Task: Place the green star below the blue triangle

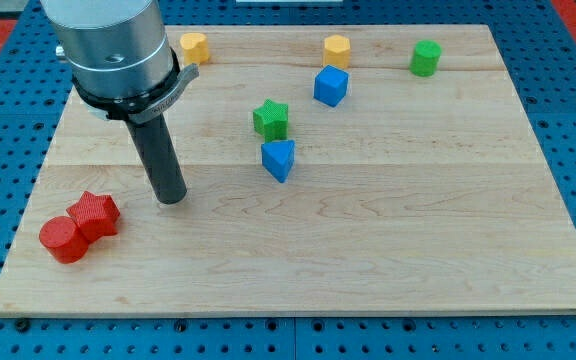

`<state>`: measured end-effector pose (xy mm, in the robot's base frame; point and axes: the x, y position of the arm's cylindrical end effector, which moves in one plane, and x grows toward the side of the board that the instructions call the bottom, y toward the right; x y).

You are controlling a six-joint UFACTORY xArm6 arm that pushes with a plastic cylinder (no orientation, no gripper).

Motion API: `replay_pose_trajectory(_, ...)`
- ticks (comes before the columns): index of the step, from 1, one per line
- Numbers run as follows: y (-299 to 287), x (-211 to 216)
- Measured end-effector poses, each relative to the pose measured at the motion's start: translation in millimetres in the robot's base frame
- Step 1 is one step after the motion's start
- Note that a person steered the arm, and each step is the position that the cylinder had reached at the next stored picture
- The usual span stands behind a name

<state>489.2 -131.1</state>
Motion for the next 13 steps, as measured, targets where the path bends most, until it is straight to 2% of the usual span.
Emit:
replay_pose_trajectory(2,0,-15)
replay_pose_trajectory(4,12,-97)
replay_pose_trajectory(7,82,-137)
replay_pose_trajectory(8,131,-97)
replay_pose_trajectory(9,157,-75)
replay_pose_trajectory(10,167,-73)
replay_pose_trajectory(11,170,-42)
replay_pose_trajectory(12,169,-37)
replay_pose_trajectory(13,207,-28)
